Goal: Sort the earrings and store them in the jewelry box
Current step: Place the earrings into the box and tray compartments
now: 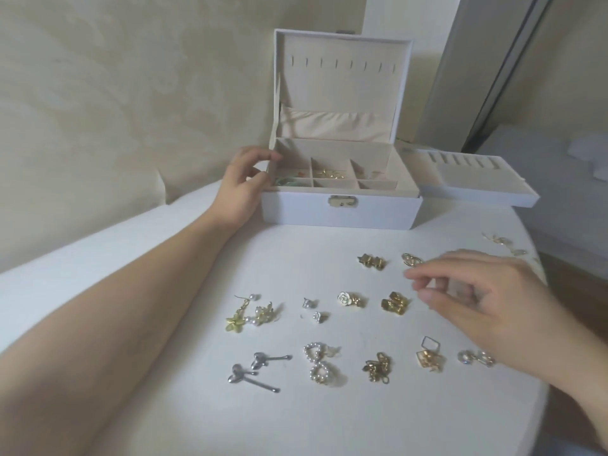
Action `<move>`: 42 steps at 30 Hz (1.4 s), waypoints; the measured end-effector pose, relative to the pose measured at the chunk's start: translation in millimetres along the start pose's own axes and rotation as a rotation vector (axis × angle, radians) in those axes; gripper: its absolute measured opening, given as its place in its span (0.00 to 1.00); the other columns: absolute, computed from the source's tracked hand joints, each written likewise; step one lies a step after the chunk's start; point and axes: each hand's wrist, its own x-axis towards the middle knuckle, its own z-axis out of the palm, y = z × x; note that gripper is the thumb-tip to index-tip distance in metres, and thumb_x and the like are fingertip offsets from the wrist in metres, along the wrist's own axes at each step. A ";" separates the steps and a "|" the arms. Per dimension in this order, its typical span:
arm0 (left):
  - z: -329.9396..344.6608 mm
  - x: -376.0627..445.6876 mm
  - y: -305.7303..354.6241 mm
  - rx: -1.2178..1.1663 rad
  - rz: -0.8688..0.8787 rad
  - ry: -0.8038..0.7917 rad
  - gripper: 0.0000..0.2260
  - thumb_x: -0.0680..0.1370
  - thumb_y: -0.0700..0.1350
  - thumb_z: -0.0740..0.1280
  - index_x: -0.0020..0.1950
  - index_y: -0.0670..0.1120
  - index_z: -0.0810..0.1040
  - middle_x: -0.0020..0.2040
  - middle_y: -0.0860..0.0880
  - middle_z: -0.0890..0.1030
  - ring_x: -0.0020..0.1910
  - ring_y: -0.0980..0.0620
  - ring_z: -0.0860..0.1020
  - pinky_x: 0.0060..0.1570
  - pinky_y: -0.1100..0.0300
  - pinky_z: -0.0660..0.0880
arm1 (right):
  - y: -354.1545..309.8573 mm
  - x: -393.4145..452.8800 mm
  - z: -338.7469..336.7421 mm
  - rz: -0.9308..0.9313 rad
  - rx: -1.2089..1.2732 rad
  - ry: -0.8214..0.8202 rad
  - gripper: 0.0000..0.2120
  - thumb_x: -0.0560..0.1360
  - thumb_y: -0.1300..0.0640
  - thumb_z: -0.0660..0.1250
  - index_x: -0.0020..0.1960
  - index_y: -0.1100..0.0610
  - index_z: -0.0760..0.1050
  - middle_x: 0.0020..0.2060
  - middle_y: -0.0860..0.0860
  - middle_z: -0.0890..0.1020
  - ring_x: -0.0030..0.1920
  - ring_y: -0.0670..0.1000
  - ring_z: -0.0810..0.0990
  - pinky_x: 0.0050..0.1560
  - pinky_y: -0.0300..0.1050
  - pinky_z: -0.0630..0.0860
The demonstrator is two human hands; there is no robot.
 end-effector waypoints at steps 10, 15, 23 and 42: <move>0.1 -0.9 -1.1 -0.018 -0.005 0.012 0.16 0.69 0.38 0.60 0.52 0.48 0.79 0.56 0.50 0.73 0.40 0.61 0.73 0.44 0.72 0.68 | -70.1 74.7 78.2 -0.315 -0.144 -0.436 0.14 0.76 0.49 0.68 0.61 0.42 0.77 0.54 0.39 0.79 0.55 0.44 0.69 0.55 0.47 0.71; -0.4 0.3 -2.1 -0.029 -0.022 0.013 0.16 0.69 0.39 0.60 0.53 0.48 0.79 0.55 0.51 0.73 0.38 0.64 0.73 0.43 0.73 0.68 | -79.1 85.7 92.2 -0.368 -0.205 -0.458 0.07 0.77 0.46 0.66 0.53 0.44 0.79 0.46 0.42 0.80 0.49 0.44 0.69 0.50 0.44 0.69; -1.0 0.3 -3.3 -0.043 -0.049 0.013 0.16 0.69 0.40 0.61 0.53 0.47 0.80 0.57 0.51 0.73 0.37 0.63 0.73 0.44 0.72 0.68 | -76.8 102.4 84.5 -0.221 0.055 -0.492 0.01 0.73 0.59 0.72 0.44 0.55 0.81 0.37 0.45 0.80 0.39 0.44 0.77 0.46 0.45 0.75; -0.7 -0.5 0.2 -0.083 -0.065 0.021 0.14 0.69 0.41 0.61 0.52 0.49 0.79 0.57 0.50 0.73 0.34 0.65 0.73 0.41 0.73 0.68 | -112.0 104.7 105.3 -0.509 -0.407 -0.607 0.15 0.78 0.54 0.65 0.62 0.41 0.73 0.49 0.38 0.81 0.54 0.45 0.75 0.53 0.49 0.74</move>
